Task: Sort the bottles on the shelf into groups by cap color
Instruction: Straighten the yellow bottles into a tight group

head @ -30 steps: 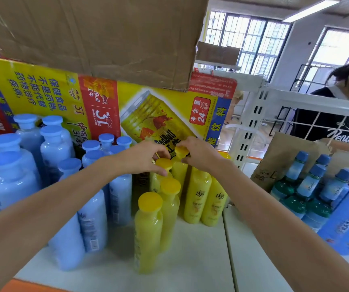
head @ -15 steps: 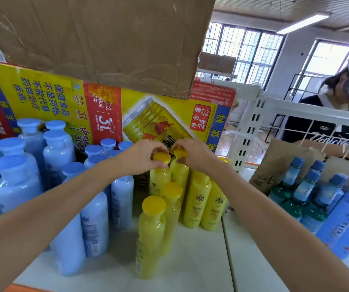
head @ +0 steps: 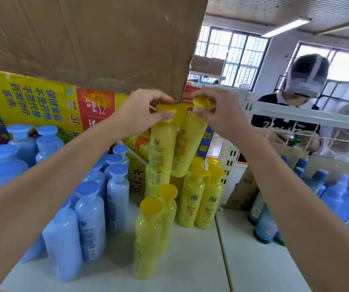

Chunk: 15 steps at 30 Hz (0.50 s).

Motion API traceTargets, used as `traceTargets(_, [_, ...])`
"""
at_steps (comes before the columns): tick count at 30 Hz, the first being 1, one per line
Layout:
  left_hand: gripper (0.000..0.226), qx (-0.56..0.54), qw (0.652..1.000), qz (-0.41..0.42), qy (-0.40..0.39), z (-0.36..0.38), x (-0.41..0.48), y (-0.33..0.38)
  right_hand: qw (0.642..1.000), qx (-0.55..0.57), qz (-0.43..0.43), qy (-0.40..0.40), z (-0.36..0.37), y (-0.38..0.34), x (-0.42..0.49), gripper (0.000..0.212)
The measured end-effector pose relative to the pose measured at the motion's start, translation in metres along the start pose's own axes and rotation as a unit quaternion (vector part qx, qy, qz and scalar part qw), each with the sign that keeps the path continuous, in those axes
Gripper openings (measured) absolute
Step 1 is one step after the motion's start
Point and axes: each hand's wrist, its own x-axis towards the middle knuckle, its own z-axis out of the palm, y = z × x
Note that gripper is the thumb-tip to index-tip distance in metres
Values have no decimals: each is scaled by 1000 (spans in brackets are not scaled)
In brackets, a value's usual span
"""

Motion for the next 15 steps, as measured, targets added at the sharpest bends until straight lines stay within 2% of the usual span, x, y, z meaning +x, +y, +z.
traceTargets(4, [35, -20, 1000, 21, -4, 0, 10, 21, 1000, -16, 13, 23, -29, -4, -9, 31])
traceTargets(10, [30, -72, 996, 51, -20, 18, 21, 45, 997, -52, 56, -8, -58, 5, -34, 29])
traceTargets(15, [26, -103, 989, 54, -92, 43, 20, 59, 992, -86, 81, -50, -67, 18, -64, 31])
